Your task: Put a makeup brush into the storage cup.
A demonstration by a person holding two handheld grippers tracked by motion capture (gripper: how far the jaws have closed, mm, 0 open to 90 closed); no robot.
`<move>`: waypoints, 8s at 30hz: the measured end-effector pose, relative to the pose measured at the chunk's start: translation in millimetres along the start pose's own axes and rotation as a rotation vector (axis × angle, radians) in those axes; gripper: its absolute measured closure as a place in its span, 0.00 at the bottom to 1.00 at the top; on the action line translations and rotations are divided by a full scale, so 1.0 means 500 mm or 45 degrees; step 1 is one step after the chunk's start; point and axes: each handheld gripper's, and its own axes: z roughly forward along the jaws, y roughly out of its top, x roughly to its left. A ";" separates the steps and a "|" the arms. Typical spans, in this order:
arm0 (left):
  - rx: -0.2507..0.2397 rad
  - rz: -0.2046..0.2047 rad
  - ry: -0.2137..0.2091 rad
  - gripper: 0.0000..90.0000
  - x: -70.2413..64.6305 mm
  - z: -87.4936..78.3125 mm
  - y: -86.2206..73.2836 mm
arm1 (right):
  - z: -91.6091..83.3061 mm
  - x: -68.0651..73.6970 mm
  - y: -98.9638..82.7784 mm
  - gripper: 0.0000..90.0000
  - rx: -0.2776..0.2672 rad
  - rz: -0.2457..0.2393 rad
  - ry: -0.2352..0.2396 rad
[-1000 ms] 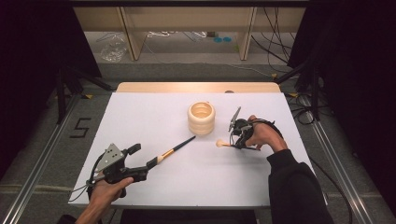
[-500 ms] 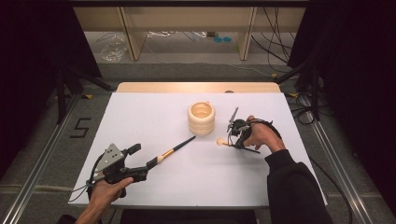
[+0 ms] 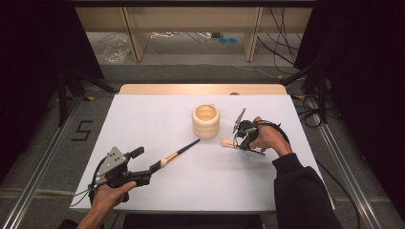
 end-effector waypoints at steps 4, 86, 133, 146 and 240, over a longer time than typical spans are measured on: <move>0.000 -0.007 0.008 0.18 0.000 -0.001 0.000 | -0.015 -0.005 -0.008 0.93 -0.058 0.018 -0.019; -0.001 -0.011 0.009 0.18 0.004 -0.001 0.000 | -0.110 -0.062 0.139 0.93 -1.420 0.463 -0.078; 0.001 -0.008 0.006 0.18 0.004 -0.002 0.000 | -0.010 -0.051 0.148 0.87 -1.270 0.460 -0.064; -0.001 -0.004 0.003 0.18 0.003 -0.002 0.000 | -0.034 -0.042 0.119 0.58 -1.225 0.487 -0.103; 0.077 -0.007 -0.011 0.18 0.007 0.031 0.006 | -0.083 0.226 -0.109 0.22 -1.231 0.590 -0.241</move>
